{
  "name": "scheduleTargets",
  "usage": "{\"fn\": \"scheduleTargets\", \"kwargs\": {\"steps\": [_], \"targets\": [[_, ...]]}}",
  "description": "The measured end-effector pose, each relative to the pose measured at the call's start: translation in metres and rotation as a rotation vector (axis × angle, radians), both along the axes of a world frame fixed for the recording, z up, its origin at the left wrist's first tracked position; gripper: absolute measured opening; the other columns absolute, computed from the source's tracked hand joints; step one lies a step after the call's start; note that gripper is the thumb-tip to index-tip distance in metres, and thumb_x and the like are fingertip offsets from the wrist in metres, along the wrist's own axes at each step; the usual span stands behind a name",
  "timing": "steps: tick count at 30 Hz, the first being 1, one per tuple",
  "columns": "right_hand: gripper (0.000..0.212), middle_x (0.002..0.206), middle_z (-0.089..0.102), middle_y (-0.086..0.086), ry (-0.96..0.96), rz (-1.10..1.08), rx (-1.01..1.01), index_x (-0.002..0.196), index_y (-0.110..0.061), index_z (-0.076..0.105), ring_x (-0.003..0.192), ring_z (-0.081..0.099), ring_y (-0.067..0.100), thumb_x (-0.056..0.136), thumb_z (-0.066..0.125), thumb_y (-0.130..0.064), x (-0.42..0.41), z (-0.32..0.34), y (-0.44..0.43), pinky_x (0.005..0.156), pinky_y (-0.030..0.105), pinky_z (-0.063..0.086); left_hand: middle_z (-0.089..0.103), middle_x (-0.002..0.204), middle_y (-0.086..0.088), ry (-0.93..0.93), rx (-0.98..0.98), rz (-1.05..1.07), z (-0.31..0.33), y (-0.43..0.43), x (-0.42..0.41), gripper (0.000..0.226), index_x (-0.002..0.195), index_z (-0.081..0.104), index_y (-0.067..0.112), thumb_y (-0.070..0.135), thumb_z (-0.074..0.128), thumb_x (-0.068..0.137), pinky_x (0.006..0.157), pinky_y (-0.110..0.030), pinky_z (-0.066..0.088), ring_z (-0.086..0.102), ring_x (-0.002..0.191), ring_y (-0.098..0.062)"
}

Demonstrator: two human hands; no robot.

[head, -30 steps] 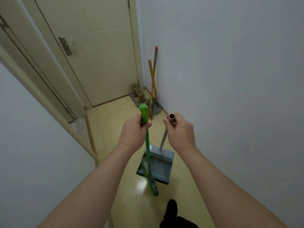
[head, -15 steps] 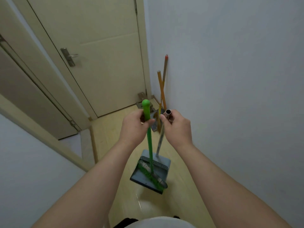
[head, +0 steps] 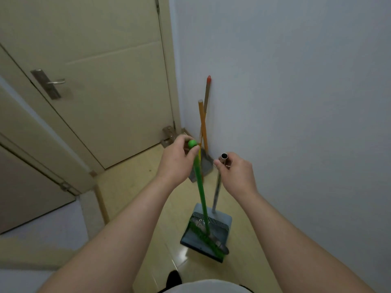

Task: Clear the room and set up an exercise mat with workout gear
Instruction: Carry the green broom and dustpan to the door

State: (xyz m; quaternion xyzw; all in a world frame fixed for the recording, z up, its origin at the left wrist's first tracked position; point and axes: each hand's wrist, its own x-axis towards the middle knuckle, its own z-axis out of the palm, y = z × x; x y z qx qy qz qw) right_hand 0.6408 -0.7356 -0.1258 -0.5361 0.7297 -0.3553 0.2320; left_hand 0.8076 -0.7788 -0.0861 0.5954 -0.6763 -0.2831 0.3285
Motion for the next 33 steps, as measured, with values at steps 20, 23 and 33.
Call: {"fn": "scheduleTargets", "kwargs": {"steps": [20, 23, 33], "targets": [[0.027, 0.076, 0.062, 0.003, 0.049, -0.137, 0.308, 0.075, -0.017, 0.061, 0.071, 0.06, 0.025, 0.091, 0.069, -0.039, -0.104, -0.074, -0.215, 0.061, 0.032, 0.048, 0.074, 0.097, 0.011, -0.309, 0.046, -0.417, -0.053, -0.279, -0.107, 0.028, 0.111, 0.075, 0.027, 0.034, 0.078, 0.084, 0.083, -0.02, 0.055, 0.065, 0.081, 0.002], [0.028, 0.078, 0.063, 0.004, 0.067, -0.118, 0.378, 0.079, -0.015, 0.065, 0.073, 0.061, 0.025, 0.09, 0.069, -0.039, -0.123, -0.086, -0.236, 0.063, 0.033, 0.05, 0.073, 0.103, 0.009, -0.383, 0.088, -0.488, -0.059, -0.311, -0.13, 0.031, 0.115, 0.074, 0.026, 0.037, 0.076, 0.086, 0.086, -0.019, 0.052, 0.064, 0.086, -0.001], [0.041, 0.057, 0.046, 0.002, 0.058, -0.186, 0.515, 0.055, -0.015, 0.041, 0.056, 0.046, 0.023, 0.087, 0.064, -0.023, -0.146, -0.113, -0.313, 0.047, 0.029, 0.034, 0.072, 0.117, 0.0, -0.543, 0.188, -0.728, -0.086, -0.419, -0.187, 0.032, 0.119, 0.074, 0.018, 0.032, 0.071, 0.091, 0.096, -0.029, 0.052, 0.066, 0.104, -0.014]]}}
